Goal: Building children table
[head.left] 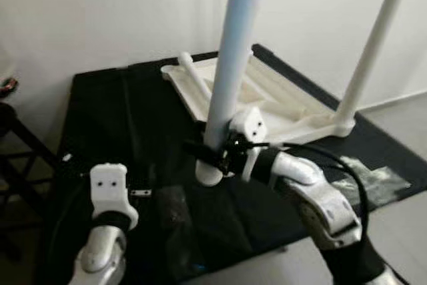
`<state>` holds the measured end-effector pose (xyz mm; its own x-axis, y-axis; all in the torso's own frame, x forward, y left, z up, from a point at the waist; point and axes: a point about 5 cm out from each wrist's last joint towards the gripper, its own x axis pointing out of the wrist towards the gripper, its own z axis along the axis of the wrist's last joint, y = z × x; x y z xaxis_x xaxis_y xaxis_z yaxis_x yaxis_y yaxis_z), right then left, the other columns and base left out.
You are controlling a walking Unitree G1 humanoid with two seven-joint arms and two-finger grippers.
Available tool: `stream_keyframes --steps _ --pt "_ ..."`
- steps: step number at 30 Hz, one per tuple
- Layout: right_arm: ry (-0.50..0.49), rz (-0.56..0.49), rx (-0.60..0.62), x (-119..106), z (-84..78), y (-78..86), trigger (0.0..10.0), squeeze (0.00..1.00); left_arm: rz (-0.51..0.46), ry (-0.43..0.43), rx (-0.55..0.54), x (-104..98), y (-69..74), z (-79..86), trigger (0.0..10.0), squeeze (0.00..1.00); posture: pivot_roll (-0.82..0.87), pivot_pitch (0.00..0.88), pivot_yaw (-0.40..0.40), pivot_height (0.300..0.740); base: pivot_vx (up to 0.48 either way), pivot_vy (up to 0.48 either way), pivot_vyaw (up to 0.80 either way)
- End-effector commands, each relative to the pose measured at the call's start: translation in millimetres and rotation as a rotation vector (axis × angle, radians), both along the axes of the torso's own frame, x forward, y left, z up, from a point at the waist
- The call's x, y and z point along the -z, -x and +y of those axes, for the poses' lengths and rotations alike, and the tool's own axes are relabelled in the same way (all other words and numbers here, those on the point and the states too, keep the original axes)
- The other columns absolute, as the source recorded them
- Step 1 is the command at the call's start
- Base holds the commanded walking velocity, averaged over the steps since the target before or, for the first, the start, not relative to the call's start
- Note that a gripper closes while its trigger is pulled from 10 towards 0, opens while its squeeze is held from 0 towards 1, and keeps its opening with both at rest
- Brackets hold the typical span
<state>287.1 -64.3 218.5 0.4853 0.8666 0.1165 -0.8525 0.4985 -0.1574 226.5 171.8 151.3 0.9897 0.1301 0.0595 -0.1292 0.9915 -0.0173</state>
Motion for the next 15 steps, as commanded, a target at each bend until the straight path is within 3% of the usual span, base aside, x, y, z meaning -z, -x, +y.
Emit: stream_keyframes --steps 1,15 --pt "-0.004 -0.025 0.019 -4.9 -4.1 -2.2 10.0 0.00 0.002 -0.010 0.003 0.5 0.7 -1.7 10.0 0.00 -0.11 0.120 0.004 0.740 0.000 0.000 0.00" --pt "-0.015 -0.035 0.075 -6.8 -4.8 -10.5 10.0 0.00 0.009 -0.025 0.035 4.0 5.5 -8.0 10.0 0.00 -0.11 0.125 0.004 0.740 0.000 0.000 0.00"
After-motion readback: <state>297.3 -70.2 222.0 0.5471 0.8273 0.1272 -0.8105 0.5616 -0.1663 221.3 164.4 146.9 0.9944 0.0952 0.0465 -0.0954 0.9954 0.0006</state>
